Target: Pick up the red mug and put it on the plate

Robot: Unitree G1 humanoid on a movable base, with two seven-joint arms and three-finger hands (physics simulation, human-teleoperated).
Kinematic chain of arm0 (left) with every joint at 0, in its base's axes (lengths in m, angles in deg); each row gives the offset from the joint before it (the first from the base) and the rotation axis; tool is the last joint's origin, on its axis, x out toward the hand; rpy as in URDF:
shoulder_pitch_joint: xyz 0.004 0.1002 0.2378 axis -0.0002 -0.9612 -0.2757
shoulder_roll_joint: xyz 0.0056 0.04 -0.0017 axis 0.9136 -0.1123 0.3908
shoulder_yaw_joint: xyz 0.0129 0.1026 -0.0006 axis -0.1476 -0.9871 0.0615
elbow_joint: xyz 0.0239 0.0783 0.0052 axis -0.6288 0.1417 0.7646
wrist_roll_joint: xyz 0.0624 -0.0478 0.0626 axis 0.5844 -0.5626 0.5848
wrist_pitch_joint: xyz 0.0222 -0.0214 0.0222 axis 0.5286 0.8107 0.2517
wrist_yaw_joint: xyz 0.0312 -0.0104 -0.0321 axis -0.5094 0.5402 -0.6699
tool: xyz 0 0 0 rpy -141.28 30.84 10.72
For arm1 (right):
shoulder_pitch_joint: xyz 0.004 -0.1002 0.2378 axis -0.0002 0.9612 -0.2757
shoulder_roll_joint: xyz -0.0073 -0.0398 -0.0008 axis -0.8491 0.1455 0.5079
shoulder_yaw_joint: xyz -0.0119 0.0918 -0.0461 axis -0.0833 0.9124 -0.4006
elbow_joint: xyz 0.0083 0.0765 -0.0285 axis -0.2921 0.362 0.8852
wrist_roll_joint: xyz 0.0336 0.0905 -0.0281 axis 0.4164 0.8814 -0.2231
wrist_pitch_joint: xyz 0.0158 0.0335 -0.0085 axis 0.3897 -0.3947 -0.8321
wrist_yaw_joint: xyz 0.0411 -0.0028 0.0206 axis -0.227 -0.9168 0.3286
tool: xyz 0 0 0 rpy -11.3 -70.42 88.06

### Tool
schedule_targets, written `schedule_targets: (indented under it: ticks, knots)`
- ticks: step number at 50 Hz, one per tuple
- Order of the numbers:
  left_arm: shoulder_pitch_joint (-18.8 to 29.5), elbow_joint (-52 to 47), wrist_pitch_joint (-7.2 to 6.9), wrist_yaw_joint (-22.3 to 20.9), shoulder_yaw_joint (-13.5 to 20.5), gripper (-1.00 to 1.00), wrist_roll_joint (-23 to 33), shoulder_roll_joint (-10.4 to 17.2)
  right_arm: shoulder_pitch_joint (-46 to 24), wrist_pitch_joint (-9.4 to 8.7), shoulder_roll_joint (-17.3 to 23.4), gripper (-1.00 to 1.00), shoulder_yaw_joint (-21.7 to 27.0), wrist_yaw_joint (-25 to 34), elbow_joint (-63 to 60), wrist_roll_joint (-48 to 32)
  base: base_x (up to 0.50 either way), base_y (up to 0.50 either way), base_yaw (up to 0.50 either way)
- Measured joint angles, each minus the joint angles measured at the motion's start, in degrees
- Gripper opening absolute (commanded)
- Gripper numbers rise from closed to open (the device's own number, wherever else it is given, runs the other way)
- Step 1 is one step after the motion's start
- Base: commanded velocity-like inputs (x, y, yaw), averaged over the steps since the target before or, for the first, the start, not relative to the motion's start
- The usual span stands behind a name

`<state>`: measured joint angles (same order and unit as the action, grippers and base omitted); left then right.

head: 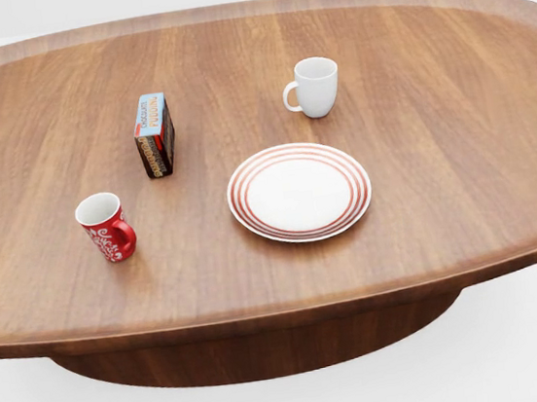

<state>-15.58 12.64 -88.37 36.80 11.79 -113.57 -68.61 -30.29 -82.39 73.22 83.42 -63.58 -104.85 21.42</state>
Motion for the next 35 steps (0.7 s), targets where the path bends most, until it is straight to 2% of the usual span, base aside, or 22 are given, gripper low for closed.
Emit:
schedule_targets:
  ticks: [21,35]
  knots:
    - [0.53,-0.17,0.00,2.92,2.47,1.00,-4.29,2.26,-0.21,0.00,1.11,1.00,3.36,0.07,-2.41,2.61,0.20,0.00,0.00]
    - [0.57,-0.35,0.00,3.40,2.77,1.00,-4.98,2.56,-0.23,0.00,1.31,1.00,3.96,0.10,-2.89,3.76,0.34,0.00,0.00]
